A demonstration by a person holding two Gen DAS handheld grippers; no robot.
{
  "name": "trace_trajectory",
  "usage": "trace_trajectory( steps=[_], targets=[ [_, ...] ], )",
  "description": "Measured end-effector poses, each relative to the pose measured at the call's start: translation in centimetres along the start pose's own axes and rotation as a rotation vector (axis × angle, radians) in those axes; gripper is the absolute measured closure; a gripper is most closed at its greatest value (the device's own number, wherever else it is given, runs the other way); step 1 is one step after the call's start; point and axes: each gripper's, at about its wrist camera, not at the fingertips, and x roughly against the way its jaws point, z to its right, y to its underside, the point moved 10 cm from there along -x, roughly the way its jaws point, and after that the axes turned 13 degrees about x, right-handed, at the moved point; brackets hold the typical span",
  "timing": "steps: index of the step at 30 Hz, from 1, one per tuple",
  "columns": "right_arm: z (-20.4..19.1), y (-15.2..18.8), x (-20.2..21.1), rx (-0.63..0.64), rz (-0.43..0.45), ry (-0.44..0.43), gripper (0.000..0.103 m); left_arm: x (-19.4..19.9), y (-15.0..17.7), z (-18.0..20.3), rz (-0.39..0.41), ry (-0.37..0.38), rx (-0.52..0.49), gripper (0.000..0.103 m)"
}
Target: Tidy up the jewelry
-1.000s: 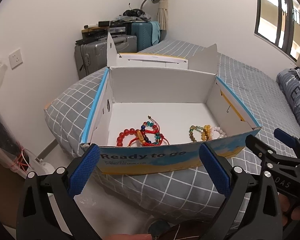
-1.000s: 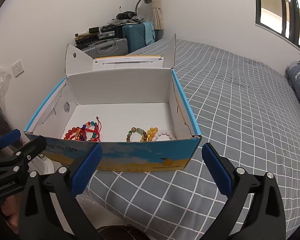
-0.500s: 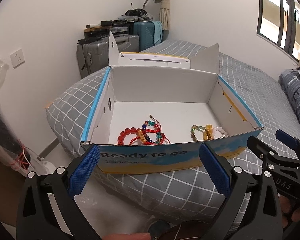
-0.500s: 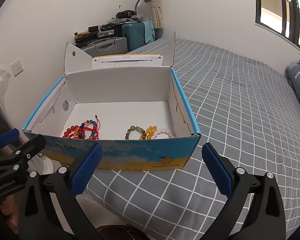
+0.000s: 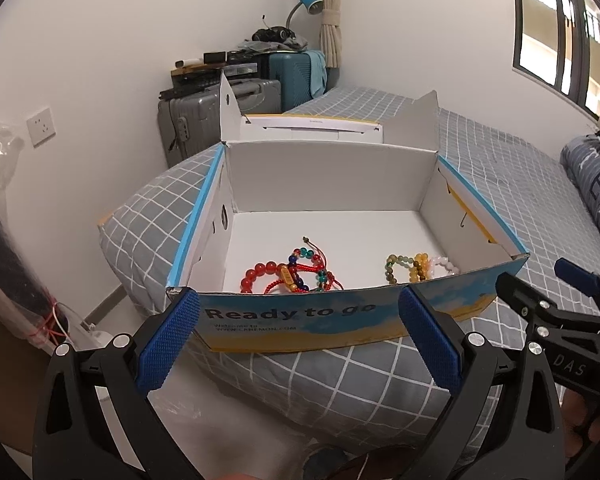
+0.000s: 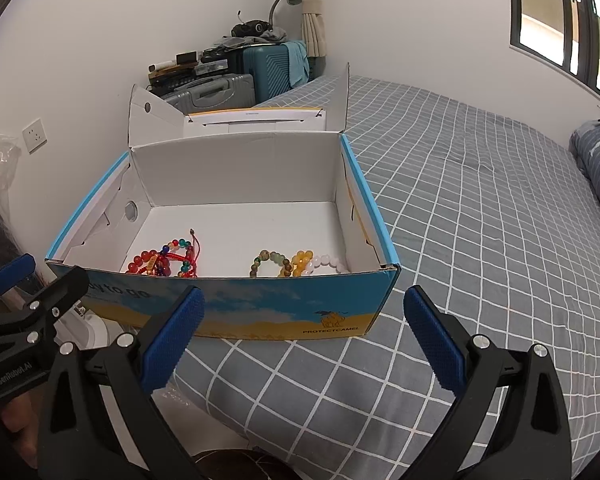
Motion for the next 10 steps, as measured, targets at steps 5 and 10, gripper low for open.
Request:
trace_trajectory(
  steps=[5,10],
  targets=[
    [0.05,0.02,0.0,0.002,-0.001,0.001,0.007,-0.5,0.23,-0.19,-0.031,0.005,0.019,0.005],
    [0.23,0.25,-0.03,-0.001,-0.003,0.004,0.007,-0.78,0.31,-0.56,-0.045,0.002,0.035,0.005]
  ],
)
